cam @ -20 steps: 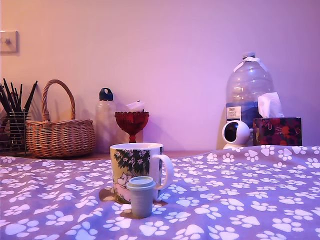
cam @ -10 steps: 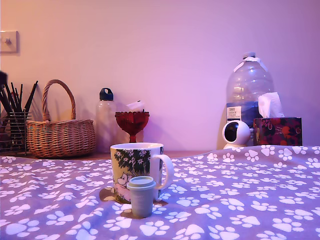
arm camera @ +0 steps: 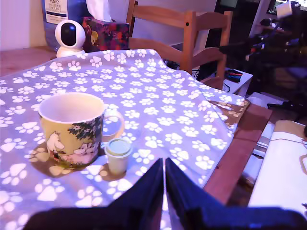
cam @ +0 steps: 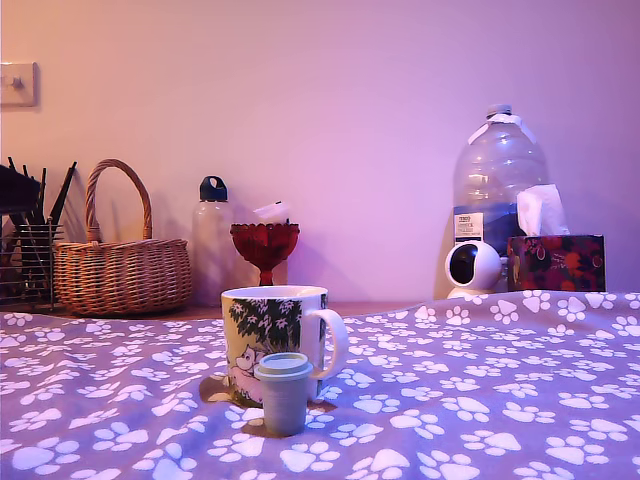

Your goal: Pick the coffee capsule and then drop it inside the coffee cup in front of you

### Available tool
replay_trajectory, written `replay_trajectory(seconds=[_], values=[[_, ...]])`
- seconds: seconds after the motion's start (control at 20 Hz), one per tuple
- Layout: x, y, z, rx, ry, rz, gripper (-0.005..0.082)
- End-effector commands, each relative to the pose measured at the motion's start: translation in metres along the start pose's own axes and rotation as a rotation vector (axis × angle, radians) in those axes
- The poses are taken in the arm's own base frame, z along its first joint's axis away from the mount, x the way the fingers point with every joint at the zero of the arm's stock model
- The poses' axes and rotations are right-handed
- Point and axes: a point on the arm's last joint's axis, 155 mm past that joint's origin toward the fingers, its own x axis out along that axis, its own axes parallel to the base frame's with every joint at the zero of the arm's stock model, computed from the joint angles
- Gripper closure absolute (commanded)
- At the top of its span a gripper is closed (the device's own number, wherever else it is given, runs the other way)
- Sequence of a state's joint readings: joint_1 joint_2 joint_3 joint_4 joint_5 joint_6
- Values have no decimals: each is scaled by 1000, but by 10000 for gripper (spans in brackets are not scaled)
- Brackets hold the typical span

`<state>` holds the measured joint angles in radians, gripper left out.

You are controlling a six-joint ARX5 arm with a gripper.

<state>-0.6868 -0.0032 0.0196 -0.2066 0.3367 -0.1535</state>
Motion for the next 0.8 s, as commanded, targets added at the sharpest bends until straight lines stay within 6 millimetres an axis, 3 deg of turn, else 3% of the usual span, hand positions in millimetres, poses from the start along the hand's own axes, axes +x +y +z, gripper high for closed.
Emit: replay_trajectory(seconds=[0.0, 0.1, 0.3, 0.45, 0.65, 0.75], values=[[1, 5, -8, 12, 16, 23, 788], [1, 9, -8, 48, 12, 49, 779], [1, 17, -1, 72, -13, 92, 659], [1, 16, 4, 75, -32, 92, 459], [0, 20, 10, 75, -55, 115, 421], [0, 24, 11, 33, -64, 137, 281]])
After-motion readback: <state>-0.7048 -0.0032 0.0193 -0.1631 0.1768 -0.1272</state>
